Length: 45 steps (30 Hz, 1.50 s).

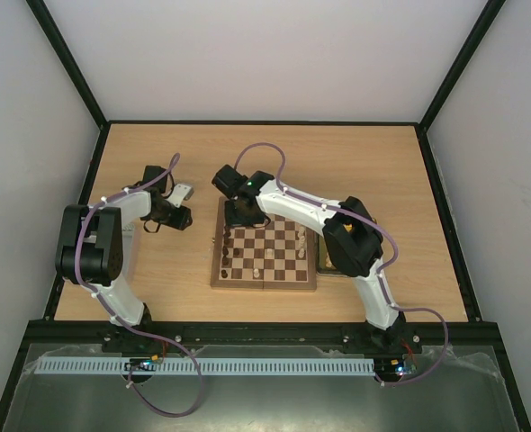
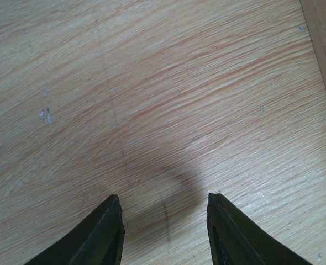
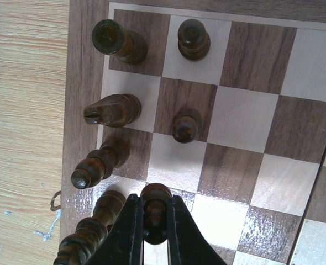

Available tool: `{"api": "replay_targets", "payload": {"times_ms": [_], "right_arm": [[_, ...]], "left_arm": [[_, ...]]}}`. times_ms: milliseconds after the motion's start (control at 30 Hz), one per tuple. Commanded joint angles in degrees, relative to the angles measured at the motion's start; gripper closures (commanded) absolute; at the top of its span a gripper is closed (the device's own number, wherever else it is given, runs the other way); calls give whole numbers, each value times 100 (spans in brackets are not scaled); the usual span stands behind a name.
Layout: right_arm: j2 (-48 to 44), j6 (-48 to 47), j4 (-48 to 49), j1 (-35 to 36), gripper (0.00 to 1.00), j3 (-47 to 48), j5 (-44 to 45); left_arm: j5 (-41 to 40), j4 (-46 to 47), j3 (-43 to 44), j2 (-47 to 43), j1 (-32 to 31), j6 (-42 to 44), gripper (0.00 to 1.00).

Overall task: Set up the chess pieces on the board
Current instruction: Place the chess piece on the chessboard.

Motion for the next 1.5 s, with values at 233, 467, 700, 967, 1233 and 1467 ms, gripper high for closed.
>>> {"api": "replay_targets", "payload": {"times_ms": [233, 467, 700, 967, 1233, 1467], "right_arm": [[210, -63, -268, 29, 98, 225, 235], [304, -75, -285, 13, 98, 274, 248], [345, -64, -301, -23, 98, 278, 303], [347, -44, -277, -49, 93, 270, 344], [361, -36, -226, -101, 93, 261, 382], [384, -25, -172, -113, 93, 244, 347]], "left_arm": [[0, -170, -98, -76, 44, 40, 55], [2, -168, -99, -67, 48, 40, 55], [11, -165, -103, -68, 56, 49, 55], [26, -156, -104, -58, 60, 48, 55], [31, -142, -137, -55, 66, 53, 55], [27, -136, -137, -54, 74, 49, 55]]}}
